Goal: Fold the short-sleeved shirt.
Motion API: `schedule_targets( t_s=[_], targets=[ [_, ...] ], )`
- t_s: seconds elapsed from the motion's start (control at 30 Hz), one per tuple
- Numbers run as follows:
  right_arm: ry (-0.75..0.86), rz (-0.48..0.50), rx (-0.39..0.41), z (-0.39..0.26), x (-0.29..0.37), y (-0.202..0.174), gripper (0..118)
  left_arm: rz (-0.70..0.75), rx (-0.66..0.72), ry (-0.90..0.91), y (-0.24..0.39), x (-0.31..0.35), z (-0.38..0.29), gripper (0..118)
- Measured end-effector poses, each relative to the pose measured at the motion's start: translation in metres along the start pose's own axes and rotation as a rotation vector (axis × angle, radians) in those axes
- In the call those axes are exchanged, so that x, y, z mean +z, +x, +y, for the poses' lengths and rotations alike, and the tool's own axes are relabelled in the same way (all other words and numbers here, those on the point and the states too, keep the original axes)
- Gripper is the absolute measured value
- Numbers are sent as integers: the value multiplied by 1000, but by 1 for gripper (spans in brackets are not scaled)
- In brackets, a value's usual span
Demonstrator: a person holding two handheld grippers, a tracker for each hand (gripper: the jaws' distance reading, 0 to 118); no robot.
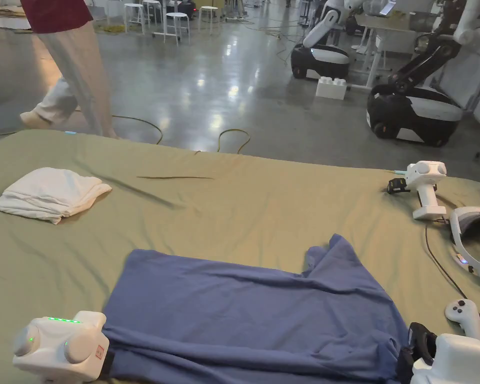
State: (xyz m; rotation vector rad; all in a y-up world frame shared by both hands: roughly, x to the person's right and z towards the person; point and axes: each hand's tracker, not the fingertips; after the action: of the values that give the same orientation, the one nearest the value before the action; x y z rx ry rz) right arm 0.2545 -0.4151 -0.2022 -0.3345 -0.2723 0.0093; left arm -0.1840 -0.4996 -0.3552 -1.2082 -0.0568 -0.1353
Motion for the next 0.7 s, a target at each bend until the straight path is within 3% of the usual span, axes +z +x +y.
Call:
schedule_targets(
  t_s=[0.03, 0.17, 0.23, 0.3, 0.37, 0.57, 0.7],
  targets=[
    [-22, -7, -15, -2, -3, 4, 0, 3, -10, 3, 6, 3, -3, 6],
    [-178, -50, -25, -6, -22, 24, 2, -24, 25, 26, -6, 5, -10, 5],
    [-265, -42, -20, -12, -34, 38, 17, -49, 62, 40, -18, 7, -14, 5],
    [-342, -17, -23, -20, -46, 50, 43, -34, 53, 65, -24, 14, -21, 5],
    [-426, 16, -31, -28, -59, 58, 54, -52, 60, 80, -29, 20, -25, 5],
    [-549, 73, 22, -54, -95, 53, 64, -69, 52, 115, -34, 27, -30, 5],
    [-678, 48, 121, -75, -120, 37, 64, -75, 62, 117, -36, 23, -29, 5]
  ],
)
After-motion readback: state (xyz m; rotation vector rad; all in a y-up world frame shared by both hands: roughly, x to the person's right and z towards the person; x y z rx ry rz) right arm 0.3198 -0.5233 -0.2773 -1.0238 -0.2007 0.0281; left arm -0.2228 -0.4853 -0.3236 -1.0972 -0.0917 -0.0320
